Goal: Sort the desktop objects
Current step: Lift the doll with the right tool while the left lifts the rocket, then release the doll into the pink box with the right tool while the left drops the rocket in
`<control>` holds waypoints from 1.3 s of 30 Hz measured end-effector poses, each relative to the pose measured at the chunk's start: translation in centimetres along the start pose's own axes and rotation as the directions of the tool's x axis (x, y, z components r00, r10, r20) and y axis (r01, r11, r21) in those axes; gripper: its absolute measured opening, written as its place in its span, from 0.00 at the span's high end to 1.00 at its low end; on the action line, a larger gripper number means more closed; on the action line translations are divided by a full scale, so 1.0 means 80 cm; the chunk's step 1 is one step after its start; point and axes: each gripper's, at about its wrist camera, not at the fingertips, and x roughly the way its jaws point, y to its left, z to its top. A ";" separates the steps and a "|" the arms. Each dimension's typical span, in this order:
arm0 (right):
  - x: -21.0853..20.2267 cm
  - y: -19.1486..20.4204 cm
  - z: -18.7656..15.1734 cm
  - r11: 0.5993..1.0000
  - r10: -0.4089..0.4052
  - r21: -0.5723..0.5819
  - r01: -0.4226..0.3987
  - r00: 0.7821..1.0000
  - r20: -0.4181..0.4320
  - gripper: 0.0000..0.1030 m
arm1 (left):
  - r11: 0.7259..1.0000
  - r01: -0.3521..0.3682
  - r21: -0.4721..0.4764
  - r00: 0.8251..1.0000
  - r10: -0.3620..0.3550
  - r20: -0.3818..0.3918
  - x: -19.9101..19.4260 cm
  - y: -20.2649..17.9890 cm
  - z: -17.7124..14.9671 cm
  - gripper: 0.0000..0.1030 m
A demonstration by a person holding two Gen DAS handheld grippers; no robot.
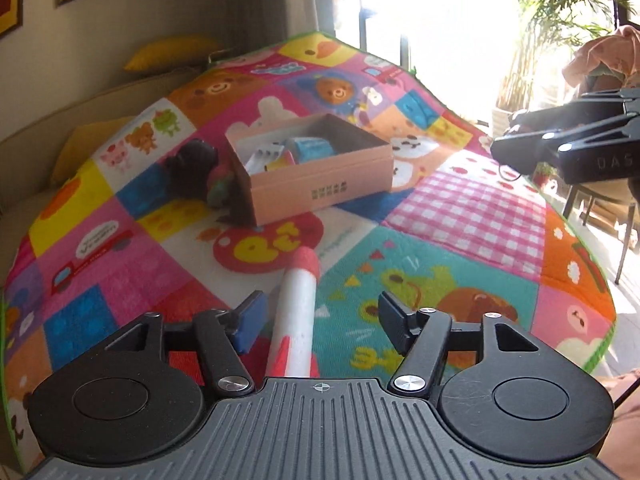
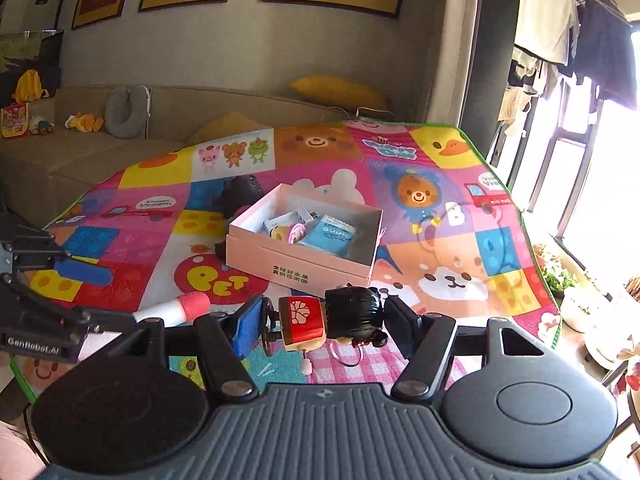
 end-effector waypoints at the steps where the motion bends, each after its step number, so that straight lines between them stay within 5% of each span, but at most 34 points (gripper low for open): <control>1: 0.001 -0.001 -0.002 1.000 0.004 0.007 -0.004 1.000 -0.005 0.37 | 1.000 -0.005 -0.007 1.000 0.005 -0.020 0.003 0.003 -0.006 0.33; 10: 0.023 0.005 -0.021 0.998 0.040 0.044 -0.037 0.997 -0.065 0.37 | 0.998 -0.042 -0.051 0.992 0.036 -0.124 0.040 0.013 -0.033 0.45; 13: 0.026 0.008 -0.025 0.998 0.045 0.047 -0.042 0.996 -0.076 0.37 | 0.995 -0.075 -0.060 0.990 0.067 -0.122 0.045 0.017 -0.035 0.58; 20: 0.026 0.006 -0.029 0.998 0.037 0.059 -0.032 0.996 -0.081 0.37 | 0.997 -0.071 -0.009 0.993 0.070 -0.092 0.034 0.007 -0.029 0.61; 30: 0.021 -0.006 -0.014 0.997 0.017 0.072 -0.014 0.999 -0.029 0.37 | 0.995 -0.072 0.071 0.995 0.067 0.074 0.007 -0.013 0.046 0.61; 35: 0.027 -0.026 0.010 0.996 0.004 0.094 -0.007 1.000 0.029 0.37 | 0.993 -0.092 0.073 0.973 0.075 0.217 0.014 -0.006 0.124 0.61; 39: 0.052 -0.050 0.033 0.992 -0.018 0.125 0.011 0.998 0.053 0.37 | 0.995 -0.086 0.052 0.952 0.067 0.300 0.066 0.003 0.183 0.59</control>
